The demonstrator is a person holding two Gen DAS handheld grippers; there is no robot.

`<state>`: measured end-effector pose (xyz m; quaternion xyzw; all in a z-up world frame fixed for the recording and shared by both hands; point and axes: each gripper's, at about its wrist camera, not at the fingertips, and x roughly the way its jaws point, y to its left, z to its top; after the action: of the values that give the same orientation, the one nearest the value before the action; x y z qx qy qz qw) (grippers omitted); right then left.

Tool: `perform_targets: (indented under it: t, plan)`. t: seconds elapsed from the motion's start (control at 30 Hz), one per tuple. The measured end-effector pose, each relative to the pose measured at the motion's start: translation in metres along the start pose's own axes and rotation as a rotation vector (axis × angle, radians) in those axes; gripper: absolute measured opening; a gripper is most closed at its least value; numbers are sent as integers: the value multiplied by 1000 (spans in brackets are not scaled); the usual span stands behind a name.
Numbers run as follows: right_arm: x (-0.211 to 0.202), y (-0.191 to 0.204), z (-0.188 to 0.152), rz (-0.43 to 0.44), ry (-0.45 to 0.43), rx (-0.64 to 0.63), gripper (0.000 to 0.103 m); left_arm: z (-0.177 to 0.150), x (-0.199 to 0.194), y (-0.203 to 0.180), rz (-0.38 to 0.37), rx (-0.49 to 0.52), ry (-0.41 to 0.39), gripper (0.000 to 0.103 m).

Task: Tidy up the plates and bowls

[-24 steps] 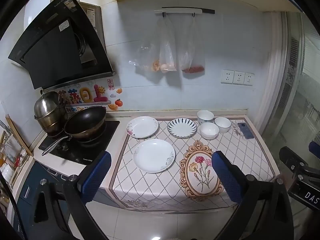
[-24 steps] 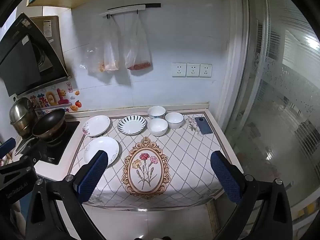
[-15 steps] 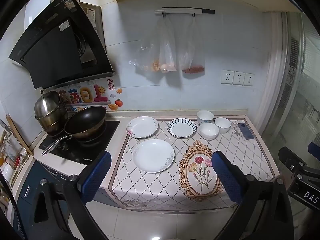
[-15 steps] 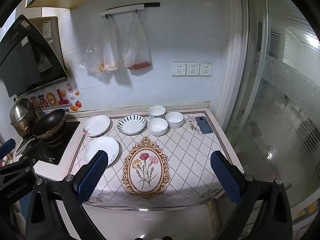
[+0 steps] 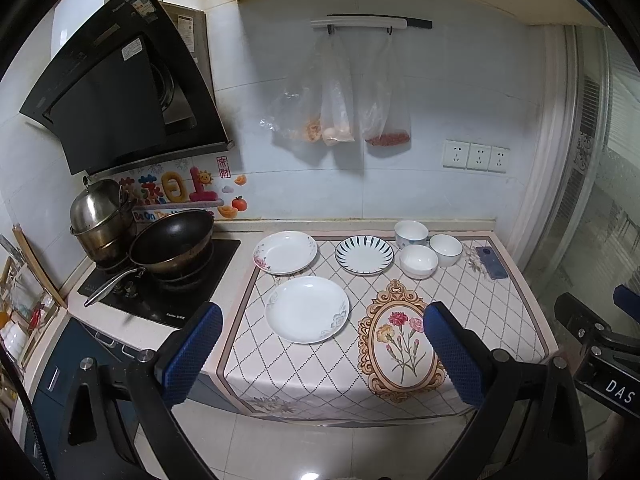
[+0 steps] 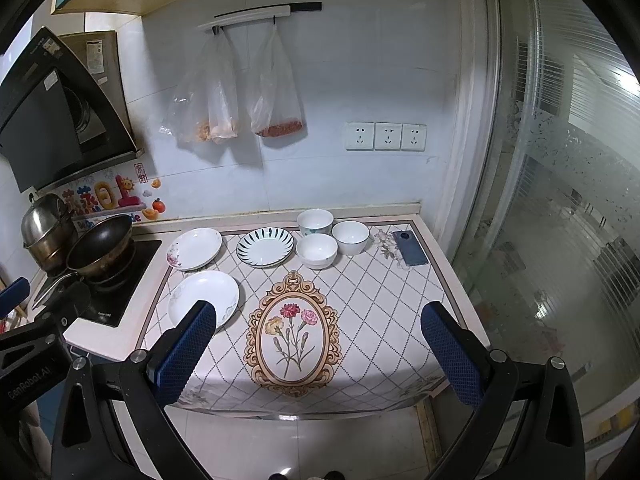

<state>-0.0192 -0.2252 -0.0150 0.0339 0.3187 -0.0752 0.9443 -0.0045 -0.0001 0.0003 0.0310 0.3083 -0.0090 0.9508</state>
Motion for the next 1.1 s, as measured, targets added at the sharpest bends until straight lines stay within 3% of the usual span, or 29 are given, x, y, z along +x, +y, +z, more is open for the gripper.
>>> perform_targets:
  t: [1.1]
  plan:
    - [-2, 4, 4, -2, 1, 9, 103, 2, 1, 0, -2, -11, -4, 103]
